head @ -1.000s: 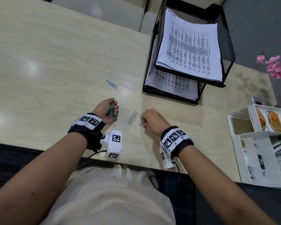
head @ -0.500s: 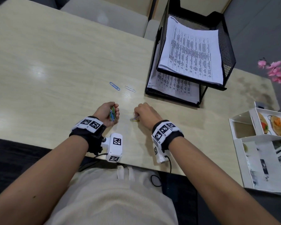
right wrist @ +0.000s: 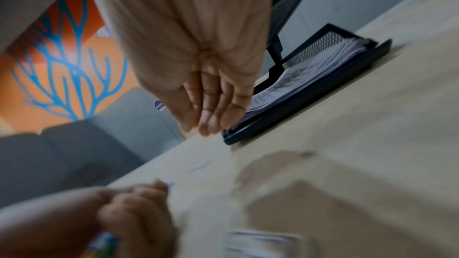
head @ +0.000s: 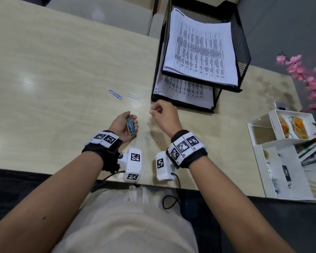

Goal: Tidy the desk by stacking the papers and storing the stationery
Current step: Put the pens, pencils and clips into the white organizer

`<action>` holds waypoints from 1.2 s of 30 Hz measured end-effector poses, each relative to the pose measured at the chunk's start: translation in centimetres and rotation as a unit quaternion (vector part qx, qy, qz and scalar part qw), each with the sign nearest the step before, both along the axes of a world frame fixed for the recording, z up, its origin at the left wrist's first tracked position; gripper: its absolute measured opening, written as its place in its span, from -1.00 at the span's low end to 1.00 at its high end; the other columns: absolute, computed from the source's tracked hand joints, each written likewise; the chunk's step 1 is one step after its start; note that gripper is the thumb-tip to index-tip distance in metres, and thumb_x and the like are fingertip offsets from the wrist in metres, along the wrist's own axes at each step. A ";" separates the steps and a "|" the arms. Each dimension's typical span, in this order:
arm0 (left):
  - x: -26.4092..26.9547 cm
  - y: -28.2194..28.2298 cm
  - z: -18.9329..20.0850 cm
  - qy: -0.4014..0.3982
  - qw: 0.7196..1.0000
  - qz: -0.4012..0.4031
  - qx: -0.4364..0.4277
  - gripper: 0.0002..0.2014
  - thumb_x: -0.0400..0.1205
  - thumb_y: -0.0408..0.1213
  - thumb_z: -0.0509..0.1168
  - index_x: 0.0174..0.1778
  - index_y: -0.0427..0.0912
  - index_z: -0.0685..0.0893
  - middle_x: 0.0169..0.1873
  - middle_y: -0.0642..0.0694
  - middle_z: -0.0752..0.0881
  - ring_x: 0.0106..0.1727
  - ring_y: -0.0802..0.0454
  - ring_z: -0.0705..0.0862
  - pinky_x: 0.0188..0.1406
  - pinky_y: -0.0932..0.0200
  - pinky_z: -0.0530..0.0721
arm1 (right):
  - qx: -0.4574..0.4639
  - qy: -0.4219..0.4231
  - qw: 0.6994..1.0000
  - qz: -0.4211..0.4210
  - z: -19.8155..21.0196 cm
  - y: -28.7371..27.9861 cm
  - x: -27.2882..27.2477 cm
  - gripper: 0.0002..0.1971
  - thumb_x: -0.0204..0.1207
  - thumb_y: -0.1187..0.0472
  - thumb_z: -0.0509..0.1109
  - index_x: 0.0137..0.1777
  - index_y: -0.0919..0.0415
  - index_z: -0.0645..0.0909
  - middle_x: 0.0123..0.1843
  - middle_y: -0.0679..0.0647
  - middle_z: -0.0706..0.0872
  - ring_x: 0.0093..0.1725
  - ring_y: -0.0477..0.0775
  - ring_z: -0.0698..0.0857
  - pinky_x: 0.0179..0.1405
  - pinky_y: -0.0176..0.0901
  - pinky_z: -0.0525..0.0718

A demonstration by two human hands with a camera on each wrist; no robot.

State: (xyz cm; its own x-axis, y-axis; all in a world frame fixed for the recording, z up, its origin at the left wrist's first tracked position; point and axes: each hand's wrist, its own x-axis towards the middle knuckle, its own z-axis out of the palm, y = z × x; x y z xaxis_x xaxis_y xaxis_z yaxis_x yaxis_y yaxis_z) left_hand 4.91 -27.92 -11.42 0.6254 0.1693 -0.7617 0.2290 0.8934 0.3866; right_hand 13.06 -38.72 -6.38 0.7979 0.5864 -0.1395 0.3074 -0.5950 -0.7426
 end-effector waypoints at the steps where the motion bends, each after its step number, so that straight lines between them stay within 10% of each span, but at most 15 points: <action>1: -0.1 0.2 -0.2 0.010 1.000 -0.007 0.000 -0.58 0.73 -0.08 -0.06 -0.43 -0.13 0.37 -0.80 0.03 0.43 -0.82 0.16 0.39 -0.79 0.53 0.33 | -0.041 0.012 0.999 0.007 -0.7 -0.7 0.1 -0.97 0.46 0.36 0.39 -0.18 0.28 0.65 -0.15 0.13 0.70 -0.25 -0.04 0.59 -0.25 -0.42 0.48; 9: -0.9 1.9 0.3 0.029 0.999 -0.026 -0.020 -0.56 0.74 0.01 -0.06 -0.47 -0.05 0.25 -0.86 0.03 0.26 -0.87 0.18 0.24 -0.92 0.40 0.10 | -0.238 -0.021 0.955 0.174 -3.7 -2.6 -1.9 -0.95 0.49 0.39 0.29 -0.12 0.30 0.58 0.02 0.21 0.63 0.04 0.21 0.58 0.02 0.05 0.58; 21: -3.8 7.9 1.6 0.053 0.997 0.027 0.043 -0.57 0.74 -0.01 -0.05 -0.47 -0.05 0.24 -0.85 0.03 0.24 -0.87 0.18 0.19 -0.87 0.43 0.05 | -0.257 -0.081 0.954 0.135 -2.6 11.0 3.6 -0.69 0.56 0.37 0.13 0.29 0.32 0.48 0.33 0.36 0.54 0.35 0.37 0.51 0.25 0.03 0.50; 33: -4.5 8.6 1.0 0.097 0.990 0.054 0.086 -0.59 0.73 -0.08 0.00 -0.46 -0.07 0.28 -0.84 0.07 0.26 -0.86 0.19 0.19 -0.85 0.50 0.08 | -0.250 -0.035 0.953 0.166 -2.5 14.5 2.8 -0.96 0.51 0.35 0.21 -0.09 0.25 0.48 0.20 0.39 0.60 0.21 0.39 0.59 -0.05 -0.05 0.48; 36: -4.5 7.8 0.9 0.107 0.987 0.012 0.117 -0.59 0.73 -0.10 -0.01 -0.47 -0.08 0.28 -0.84 0.09 0.26 -0.87 0.20 0.18 -0.86 0.53 0.08 | -0.225 -0.007 0.961 0.160 -3.3 15.9 1.8 -0.68 0.57 0.26 0.25 -0.40 0.21 0.26 -0.07 0.35 0.51 0.16 0.36 0.59 -0.15 -0.08 0.41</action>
